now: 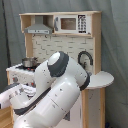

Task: Play with the kitchen

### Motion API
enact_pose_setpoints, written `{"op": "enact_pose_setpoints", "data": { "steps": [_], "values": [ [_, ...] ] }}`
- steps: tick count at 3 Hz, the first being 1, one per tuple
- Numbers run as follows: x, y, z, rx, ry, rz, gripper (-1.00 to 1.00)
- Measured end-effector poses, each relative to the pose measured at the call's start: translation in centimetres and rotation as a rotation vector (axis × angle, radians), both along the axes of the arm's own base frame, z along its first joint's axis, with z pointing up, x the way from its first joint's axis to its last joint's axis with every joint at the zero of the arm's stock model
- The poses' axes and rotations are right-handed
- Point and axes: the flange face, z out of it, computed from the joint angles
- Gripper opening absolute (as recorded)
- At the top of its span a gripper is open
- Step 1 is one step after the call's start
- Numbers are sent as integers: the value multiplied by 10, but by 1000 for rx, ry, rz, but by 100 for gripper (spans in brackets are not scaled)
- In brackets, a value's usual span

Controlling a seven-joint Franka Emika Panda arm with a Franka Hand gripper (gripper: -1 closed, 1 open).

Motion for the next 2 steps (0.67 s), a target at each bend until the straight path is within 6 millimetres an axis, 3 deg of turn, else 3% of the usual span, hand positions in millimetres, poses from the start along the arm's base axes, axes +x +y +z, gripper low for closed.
{"op": "enact_pose_setpoints", "data": {
  "steps": [1, 2],
  "values": [
    [4, -1, -2, -38, 25, 51, 100],
    [29, 2, 1, -21, 33, 57, 100]
  ]
}}
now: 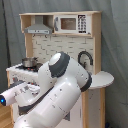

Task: Play with the kitchen

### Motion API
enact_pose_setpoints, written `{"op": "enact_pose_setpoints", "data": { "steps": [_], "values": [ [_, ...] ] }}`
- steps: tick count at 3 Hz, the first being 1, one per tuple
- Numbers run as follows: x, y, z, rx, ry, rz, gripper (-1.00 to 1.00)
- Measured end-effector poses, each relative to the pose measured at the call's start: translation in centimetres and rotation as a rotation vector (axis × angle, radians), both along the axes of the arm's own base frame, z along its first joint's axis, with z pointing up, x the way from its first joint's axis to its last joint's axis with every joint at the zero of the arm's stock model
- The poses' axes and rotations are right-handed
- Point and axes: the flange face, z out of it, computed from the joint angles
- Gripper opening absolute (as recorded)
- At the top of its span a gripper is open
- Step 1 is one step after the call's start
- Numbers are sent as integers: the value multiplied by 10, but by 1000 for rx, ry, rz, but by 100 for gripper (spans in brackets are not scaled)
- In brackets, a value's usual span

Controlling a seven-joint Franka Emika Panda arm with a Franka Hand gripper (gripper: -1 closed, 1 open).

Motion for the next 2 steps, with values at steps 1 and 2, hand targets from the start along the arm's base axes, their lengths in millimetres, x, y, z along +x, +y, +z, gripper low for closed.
{"op": "enact_pose_setpoints", "data": {
  "steps": [1, 2],
  "values": [
    [4, 11, 0, 17, 0, 1, 100],
    [4, 10, 0, 18, 0, 0, -100]
  ]
}}
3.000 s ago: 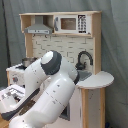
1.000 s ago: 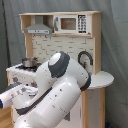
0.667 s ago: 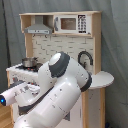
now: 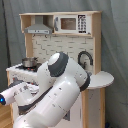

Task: Play with the kitchen

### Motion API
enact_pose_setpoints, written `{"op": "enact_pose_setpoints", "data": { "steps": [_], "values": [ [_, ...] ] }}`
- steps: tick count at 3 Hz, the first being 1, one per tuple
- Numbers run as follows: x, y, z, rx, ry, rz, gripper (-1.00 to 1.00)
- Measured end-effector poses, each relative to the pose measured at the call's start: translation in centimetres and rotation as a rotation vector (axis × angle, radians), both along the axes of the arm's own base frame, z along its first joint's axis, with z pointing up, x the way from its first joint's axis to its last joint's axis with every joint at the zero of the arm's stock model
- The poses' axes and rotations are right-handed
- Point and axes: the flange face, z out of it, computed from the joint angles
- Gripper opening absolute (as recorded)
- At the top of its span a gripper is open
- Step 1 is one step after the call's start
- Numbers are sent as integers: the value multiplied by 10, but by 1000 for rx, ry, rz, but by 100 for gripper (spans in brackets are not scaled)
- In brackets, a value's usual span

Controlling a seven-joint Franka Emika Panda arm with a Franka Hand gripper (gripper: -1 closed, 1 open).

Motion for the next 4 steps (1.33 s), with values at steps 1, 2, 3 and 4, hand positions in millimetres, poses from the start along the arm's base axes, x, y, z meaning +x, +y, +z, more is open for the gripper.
{"op": "enact_pose_setpoints", "data": {
  "steps": [1, 2, 3, 4],
  "values": [
    [1, -1, -3, 44, 2, -9, -100],
    [1, 1, -3, 158, 4, -15, -100],
    [1, 1, -3, 263, 11, -18, -100],
    [1, 2, -2, 380, 19, -22, -100]
  ]
}}
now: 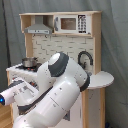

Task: Play with the kitchen

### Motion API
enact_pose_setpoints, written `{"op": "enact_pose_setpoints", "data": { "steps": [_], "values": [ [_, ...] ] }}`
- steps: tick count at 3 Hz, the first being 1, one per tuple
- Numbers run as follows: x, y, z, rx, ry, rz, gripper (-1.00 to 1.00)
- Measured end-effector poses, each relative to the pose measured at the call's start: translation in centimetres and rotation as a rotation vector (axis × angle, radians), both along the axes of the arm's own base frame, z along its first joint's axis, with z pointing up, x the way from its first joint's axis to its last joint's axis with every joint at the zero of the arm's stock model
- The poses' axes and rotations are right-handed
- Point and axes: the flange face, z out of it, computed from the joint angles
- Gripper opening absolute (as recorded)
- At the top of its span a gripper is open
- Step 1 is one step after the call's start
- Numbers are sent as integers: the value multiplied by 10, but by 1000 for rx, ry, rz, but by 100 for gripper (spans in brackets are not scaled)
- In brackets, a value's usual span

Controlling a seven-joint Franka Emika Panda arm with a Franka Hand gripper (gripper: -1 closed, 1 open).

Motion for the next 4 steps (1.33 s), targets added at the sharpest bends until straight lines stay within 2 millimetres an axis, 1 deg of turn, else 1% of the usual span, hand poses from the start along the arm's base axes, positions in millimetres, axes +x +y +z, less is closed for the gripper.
{"op": "enact_pose_setpoints", "data": {
  "steps": [1, 4],
  "values": [
    [0, 0, 1, 136, 9, -5, -100],
    [0, 1, 1, 471, 22, -17, -100]
  ]
}}
